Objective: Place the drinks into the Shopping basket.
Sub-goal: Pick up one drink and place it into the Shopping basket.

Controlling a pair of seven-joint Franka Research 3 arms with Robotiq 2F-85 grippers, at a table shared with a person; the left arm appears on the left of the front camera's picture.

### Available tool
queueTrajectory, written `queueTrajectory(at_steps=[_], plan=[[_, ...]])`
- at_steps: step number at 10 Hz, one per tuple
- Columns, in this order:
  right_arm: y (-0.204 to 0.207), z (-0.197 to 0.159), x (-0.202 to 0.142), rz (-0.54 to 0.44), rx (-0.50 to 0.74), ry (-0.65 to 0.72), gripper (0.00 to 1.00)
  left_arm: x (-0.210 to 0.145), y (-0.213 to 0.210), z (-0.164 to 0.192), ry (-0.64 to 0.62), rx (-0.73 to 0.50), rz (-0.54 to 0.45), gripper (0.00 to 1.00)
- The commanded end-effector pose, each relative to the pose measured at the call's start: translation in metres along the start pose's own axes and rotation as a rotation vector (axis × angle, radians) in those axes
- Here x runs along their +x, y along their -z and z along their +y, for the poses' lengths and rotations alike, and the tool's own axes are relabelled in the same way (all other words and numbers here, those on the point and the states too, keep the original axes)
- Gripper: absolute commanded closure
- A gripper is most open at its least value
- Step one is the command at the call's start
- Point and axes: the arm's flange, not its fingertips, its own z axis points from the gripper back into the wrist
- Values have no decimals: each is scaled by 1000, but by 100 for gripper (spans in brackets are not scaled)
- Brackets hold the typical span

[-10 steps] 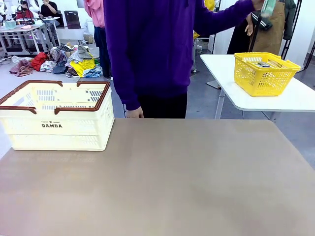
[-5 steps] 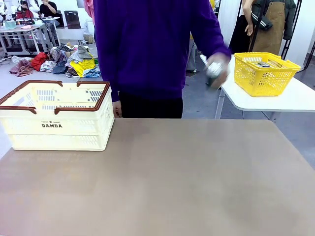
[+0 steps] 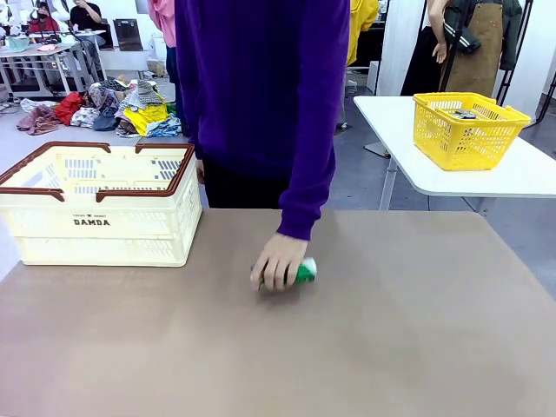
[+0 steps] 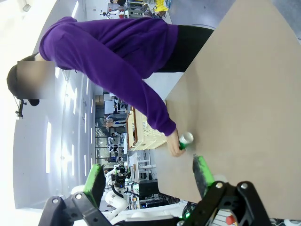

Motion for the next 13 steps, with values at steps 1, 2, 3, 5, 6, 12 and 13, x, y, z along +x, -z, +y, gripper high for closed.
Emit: queueTrajectory(at_steps=[1,2,3,5,6,12,13], plan=[[-1,3,2,-7,20,-11,0,1,-2,-1,0,-9,3,0],[-1,3,2,-7,20,-11,0,1,-2,-1,0,-9,3,0],[-1,3,2,-7,20,-11,0,1,-2,-1,0,-9,3,0],[-1,3,2,-7,20,-11,0,1,-2,-1,0,-9,3,0],[-1,3,2,-7,20,-11,0,1,-2,-1,0,-9,3,0],[-1,3,2,-7,20,-11,0,1,-2,-1,0,-9,3,0],[-1,3,2,-7,20,-11,0,1,-2,-1,0,-9,3,0]])
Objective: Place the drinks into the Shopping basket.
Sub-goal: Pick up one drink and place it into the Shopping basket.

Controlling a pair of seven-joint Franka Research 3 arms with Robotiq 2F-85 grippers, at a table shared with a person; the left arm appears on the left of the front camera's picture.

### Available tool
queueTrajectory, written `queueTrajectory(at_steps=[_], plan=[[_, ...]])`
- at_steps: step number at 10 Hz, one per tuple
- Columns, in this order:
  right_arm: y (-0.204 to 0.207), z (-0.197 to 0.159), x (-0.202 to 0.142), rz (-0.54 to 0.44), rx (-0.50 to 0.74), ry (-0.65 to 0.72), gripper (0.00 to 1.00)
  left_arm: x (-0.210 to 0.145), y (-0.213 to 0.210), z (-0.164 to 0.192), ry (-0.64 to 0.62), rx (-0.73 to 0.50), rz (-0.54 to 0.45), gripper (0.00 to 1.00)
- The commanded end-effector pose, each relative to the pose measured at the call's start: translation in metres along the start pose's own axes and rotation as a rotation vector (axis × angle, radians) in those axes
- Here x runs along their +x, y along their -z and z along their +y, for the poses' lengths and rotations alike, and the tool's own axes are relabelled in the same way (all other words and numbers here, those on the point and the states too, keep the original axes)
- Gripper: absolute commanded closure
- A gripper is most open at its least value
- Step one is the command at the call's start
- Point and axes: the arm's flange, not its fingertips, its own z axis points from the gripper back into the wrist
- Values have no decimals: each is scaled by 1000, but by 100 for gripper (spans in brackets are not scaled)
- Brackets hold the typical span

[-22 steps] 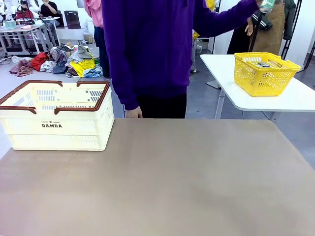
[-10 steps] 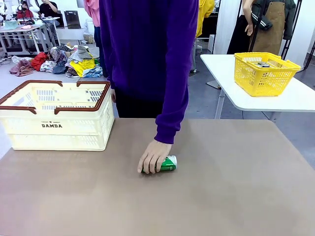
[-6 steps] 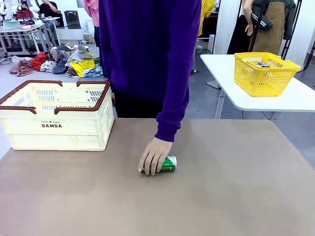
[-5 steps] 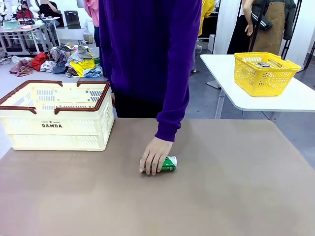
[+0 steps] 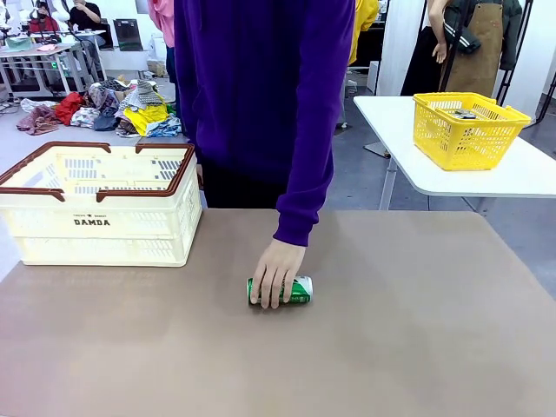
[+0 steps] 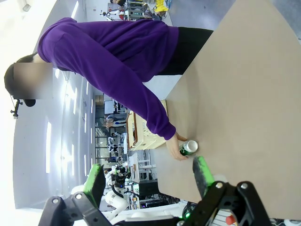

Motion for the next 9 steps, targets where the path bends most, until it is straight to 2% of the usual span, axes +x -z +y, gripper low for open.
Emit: queueTrajectory(at_steps=[1,7,8,9], plan=[[-1,3,2,-7,20,-11,0,1,-2,-1,0,-9,3,0],[-1,3,2,-7,20,-11,0,0,0,0,0,0,0,0],[-1,3,2,-7,20,-11,0,-3,17,-20,42,78,46,0],[-1,3,2,-7,20,-11,0,-7,45,-51,150,86,132,0]])
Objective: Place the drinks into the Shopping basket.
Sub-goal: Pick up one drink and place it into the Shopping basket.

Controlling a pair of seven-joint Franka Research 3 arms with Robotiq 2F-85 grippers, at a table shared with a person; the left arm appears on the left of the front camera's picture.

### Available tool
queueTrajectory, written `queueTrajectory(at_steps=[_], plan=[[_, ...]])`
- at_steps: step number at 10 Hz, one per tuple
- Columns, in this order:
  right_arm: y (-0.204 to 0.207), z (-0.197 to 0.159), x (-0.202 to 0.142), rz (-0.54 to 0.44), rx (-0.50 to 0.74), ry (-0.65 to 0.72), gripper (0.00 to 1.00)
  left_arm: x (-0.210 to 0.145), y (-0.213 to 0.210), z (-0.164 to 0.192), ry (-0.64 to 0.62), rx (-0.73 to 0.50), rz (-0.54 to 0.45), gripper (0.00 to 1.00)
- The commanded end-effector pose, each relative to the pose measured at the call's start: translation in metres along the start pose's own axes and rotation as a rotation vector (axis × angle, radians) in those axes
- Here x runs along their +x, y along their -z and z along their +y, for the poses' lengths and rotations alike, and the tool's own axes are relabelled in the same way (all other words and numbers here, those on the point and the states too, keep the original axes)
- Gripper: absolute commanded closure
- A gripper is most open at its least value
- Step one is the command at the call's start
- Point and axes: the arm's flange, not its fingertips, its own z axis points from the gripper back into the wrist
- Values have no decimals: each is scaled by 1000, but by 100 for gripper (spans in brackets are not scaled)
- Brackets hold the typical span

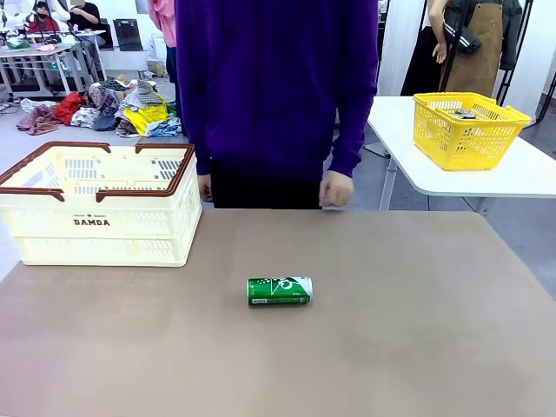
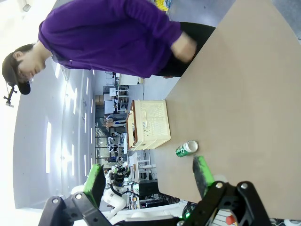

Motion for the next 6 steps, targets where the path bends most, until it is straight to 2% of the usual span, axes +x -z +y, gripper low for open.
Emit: queueTrajectory(at_steps=[1,3,4,5,6], plan=[[-1,3,2,-8,21,-11,0,-8,59,-73,214,90,164,0],[-1,3,2,-8,21,-11,0,-29,140,-137,464,123,416,0],[-1,3,2,-8,21,-11,0,-52,189,-165,580,145,558,0],[-1,3,2,-8,21,-11,0,-89,242,-191,711,198,669,0],[-1,3,2,-8,21,-11,0,-126,275,-207,831,225,736,0]])
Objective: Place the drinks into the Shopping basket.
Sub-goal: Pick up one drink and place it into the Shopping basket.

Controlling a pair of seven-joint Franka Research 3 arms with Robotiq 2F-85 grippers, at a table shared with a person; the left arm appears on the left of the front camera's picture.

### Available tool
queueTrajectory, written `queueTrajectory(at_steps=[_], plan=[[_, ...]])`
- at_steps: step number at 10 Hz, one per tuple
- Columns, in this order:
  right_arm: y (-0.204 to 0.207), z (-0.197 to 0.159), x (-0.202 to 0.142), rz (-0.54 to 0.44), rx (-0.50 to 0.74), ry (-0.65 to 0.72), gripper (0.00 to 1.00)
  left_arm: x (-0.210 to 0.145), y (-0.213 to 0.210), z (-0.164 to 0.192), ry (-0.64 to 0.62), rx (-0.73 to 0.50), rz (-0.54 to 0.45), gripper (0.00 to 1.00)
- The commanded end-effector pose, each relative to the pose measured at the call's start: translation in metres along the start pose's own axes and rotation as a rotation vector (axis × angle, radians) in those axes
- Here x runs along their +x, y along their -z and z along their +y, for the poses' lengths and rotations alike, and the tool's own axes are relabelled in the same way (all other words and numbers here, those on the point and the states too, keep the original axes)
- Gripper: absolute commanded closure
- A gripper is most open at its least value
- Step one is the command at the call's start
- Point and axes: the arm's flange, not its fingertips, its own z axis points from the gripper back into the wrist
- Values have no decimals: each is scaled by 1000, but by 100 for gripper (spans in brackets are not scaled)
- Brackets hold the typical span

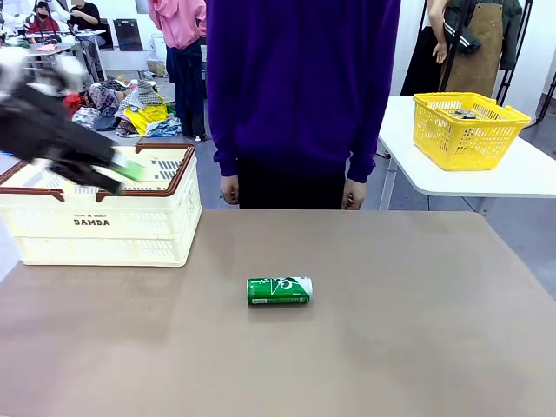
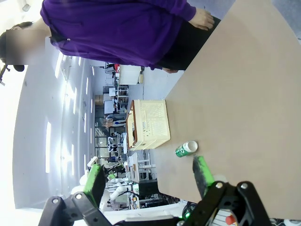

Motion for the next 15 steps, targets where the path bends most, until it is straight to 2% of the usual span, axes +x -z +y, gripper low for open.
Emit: queueTrajectory(at_steps=[1,2,3,4,9,10,11,13,14,15], plan=[[-1,3,1,-8,22,-11,0,18,52,-20,186,138,98,0],[-1,3,1,-8,22,-11,0,19,72,-35,216,138,130,0],[-1,3,1,-8,22,-11,0,20,78,-37,170,162,142,0],[-1,3,1,-8,22,-11,0,13,72,-54,205,86,136,0],[-1,3,1,-8,22,-11,0,18,75,-52,219,75,133,0],[-1,3,1,-8,22,-11,0,32,88,-53,428,2,212,0],[-1,3,1,-8,22,-11,0,42,103,-58,612,16,209,0],[-1,3,1,-8,22,-11,0,51,143,-70,944,-59,375,0],[-1,3,1,-8,22,-11,0,59,159,-75,1041,-17,398,0],[-1,3,1,-8,22,-11,0,64,173,-80,1085,114,398,0]])
